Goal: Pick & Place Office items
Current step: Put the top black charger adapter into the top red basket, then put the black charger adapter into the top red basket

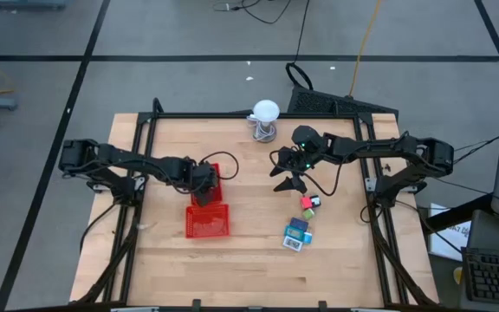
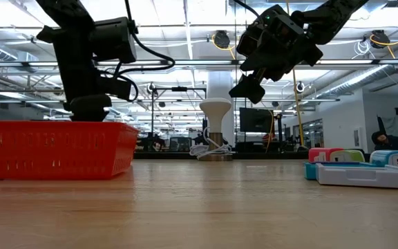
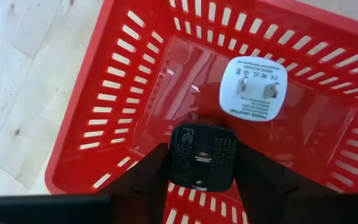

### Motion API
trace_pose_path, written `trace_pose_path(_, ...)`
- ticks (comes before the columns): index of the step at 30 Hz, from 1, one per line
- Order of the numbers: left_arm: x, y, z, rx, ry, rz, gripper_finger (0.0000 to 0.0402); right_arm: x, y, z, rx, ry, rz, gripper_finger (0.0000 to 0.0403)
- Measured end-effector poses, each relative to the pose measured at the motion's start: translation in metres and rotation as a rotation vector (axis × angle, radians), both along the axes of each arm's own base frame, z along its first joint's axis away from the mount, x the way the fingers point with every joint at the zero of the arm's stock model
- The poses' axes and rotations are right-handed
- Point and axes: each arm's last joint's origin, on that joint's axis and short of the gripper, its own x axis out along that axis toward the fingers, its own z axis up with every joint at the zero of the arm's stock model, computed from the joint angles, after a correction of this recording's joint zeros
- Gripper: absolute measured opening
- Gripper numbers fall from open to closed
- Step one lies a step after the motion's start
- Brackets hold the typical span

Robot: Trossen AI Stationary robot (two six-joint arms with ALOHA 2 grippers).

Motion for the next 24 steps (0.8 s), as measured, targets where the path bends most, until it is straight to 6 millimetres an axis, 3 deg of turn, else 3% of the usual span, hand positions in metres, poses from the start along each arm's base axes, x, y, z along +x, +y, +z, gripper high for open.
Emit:
trace_pose_path(6,0.0,0.0,0.0,-0.001,0.0,-0.007,0.0251,0.0,0.0,0.0,0.006,0.006,-0.003,0.0313)
trace_pose_path(11,0.0,0.0,0.005,0.003,0.019,-0.072,0.0296,-0.009,0.002,0.008,0.011,0.023,-0.005,0.0313)
trace_pose_path(19,0.017,-0.002,0.032,-0.016,-0.042,-0.175,0.0331,-0.04,0.031,0.043,0.009,0.018,0.062,0.0313)
trace_pose_path(24,0.026,-0.008,0.052,0.059,-0.231,-0.3,0.0325,-0.071,0.053,0.047,0.038,0.187,0.105,0.0313)
